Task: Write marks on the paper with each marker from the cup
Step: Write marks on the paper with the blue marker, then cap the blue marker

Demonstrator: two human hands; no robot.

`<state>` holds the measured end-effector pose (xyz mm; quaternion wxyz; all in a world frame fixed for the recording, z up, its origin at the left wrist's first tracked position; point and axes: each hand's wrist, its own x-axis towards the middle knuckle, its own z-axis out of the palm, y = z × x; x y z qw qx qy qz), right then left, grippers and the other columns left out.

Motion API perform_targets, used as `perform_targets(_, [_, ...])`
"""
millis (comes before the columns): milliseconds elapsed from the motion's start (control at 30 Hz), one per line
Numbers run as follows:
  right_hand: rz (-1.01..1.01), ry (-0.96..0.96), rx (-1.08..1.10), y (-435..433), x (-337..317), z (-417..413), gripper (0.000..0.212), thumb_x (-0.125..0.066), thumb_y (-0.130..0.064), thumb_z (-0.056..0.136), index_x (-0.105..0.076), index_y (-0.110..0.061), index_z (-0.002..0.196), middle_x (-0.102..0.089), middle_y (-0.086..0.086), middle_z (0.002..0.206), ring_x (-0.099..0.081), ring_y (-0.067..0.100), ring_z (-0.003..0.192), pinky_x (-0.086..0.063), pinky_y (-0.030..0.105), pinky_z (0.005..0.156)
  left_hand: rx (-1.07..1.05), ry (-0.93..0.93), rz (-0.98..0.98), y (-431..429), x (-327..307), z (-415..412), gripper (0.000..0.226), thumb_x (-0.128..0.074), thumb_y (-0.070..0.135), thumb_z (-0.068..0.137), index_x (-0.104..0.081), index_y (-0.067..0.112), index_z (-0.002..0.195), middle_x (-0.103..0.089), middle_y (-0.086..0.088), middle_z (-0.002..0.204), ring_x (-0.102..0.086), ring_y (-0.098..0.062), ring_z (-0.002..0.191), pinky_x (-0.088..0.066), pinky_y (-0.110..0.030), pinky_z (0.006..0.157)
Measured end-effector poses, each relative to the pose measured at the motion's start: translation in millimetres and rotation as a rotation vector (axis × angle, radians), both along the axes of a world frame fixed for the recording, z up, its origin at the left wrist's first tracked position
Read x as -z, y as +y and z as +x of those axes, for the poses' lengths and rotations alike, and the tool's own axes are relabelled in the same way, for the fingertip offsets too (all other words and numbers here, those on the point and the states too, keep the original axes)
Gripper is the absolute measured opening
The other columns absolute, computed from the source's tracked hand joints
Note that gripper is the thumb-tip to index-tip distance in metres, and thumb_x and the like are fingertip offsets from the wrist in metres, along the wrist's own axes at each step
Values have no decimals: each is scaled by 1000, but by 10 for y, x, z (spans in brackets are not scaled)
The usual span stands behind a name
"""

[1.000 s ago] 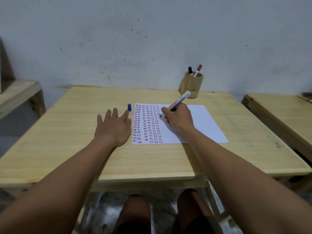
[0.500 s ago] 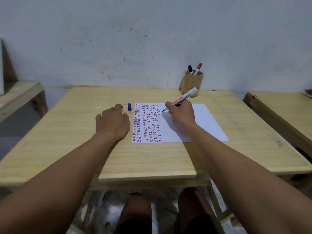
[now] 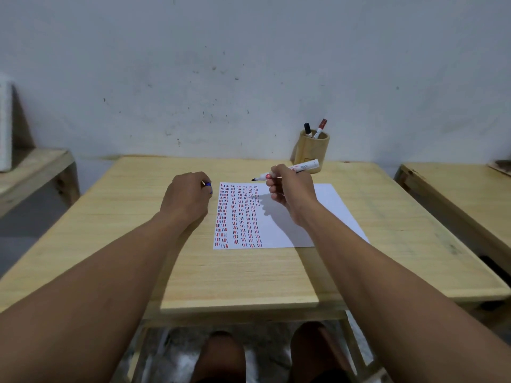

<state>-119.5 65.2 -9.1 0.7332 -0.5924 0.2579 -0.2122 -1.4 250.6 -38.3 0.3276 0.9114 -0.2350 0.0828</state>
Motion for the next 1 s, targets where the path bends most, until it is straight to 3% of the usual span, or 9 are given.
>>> perform_targets(100, [24, -4, 4, 13, -20, -16, 14, -67, -16, 91, -70, -9, 80, -63, 1, 64, -55, 9, 49, -49, 21, 50, -31, 140, -260, -99, -167, -122, 15, -56, 12, 89, -71, 16, 91, -73, 3, 86, -64, -14, 77, -48, -24, 65])
perform_targets(200, [107, -49, 10, 23, -78, -59, 12, -70, -15, 92, -70, -6, 84, -62, 2, 64, -56, 10, 53, -51, 21, 52, -16, 258, -461, -214, -392, -223, 16, -59, 14, 86, -73, 17, 93, -72, 4, 77, -61, -15, 68, -45, -25, 59])
perform_targets(333, [156, -120, 20, 43, -214, -116, 9, -69, -13, 93, -67, -4, 90, -60, 4, 67, -55, 10, 53, -51, 18, 48, 55, 406, -620, -339, -592, -326, 14, -67, 17, 84, -77, 22, 92, -75, -7, 91, -67, -17, 75, -56, -37, 77])
perform_targets(467, [241, -170, 7, 57, -321, -172, 10, -68, -13, 94, -67, -6, 88, -61, 1, 63, -55, 7, 49, -52, 15, 47, 98, 534, -690, -442, -665, -439, 11, -67, 14, 88, -76, 17, 94, -77, -8, 100, -68, -16, 82, -53, -34, 77])
perform_targets(700, [262, -188, -8, 21, -351, -229, 11, -71, -15, 94, -70, -4, 92, -64, 2, 64, -58, 7, 51, -53, 16, 49, 181, 601, -694, -534, -737, -575, 12, -66, 15, 92, -76, 14, 99, -77, -7, 101, -67, -16, 88, -55, -39, 90])
perform_targets(1000, [306, -227, 2, 51, -377, -210, 13, -71, -12, 95, -69, -3, 86, -65, 3, 65, -63, 8, 57, -58, 17, 55, 196, 565, -751, -587, -719, -601, 12, -66, 12, 94, -77, 15, 98, -77, -9, 100, -69, -19, 93, -57, -42, 93])
